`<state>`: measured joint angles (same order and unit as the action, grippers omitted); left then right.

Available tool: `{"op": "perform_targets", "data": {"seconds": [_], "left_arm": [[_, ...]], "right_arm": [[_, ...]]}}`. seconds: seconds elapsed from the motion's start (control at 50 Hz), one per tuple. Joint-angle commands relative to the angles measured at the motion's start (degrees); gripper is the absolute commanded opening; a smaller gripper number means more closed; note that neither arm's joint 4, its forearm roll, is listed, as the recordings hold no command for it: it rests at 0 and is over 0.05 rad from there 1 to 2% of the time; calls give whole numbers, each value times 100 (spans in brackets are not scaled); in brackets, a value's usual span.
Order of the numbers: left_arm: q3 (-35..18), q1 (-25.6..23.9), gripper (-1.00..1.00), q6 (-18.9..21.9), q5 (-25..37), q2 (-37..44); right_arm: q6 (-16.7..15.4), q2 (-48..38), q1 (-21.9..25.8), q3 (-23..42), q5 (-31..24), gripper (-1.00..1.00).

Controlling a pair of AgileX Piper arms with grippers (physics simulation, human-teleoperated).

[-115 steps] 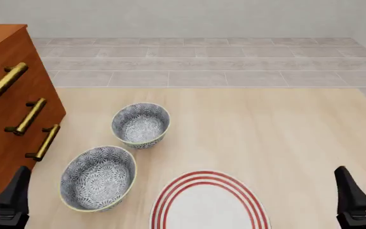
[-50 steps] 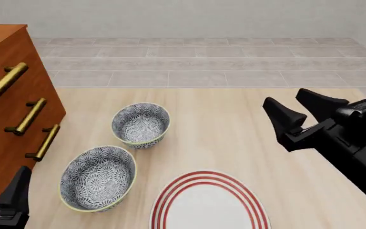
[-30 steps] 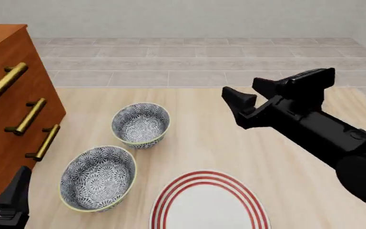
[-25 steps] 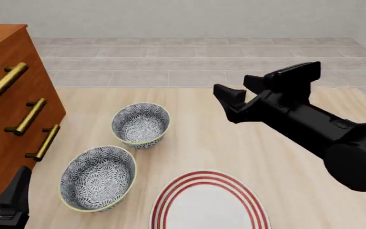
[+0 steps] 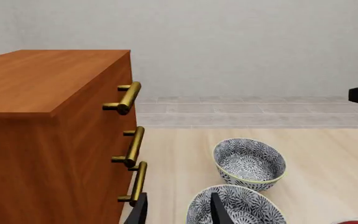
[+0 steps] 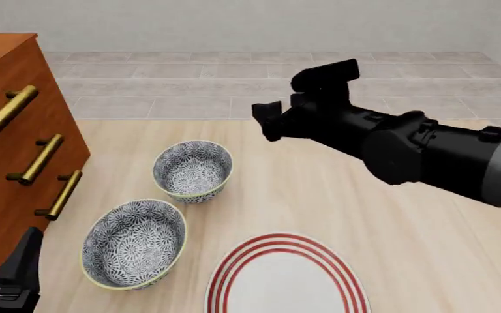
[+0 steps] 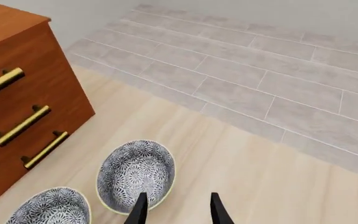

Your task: Pick up the bowl and put it in the front on the plate.

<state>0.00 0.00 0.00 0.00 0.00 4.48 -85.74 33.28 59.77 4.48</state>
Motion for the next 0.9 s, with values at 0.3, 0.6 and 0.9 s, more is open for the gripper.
{"op": "perform_targets", "data": {"seconds": [0.3, 0.6, 0.9], "left_arm": [[0, 0, 100, 0, 0, 0], [0, 0, 100, 0, 0, 0], [0, 0, 100, 0, 0, 0]], "right_arm": [[-65, -1567, -218, 2137, -889, 100], [38, -2318, -131, 2810, -1188, 100], [62, -2718, -155, 2762, -1063, 100]]}}
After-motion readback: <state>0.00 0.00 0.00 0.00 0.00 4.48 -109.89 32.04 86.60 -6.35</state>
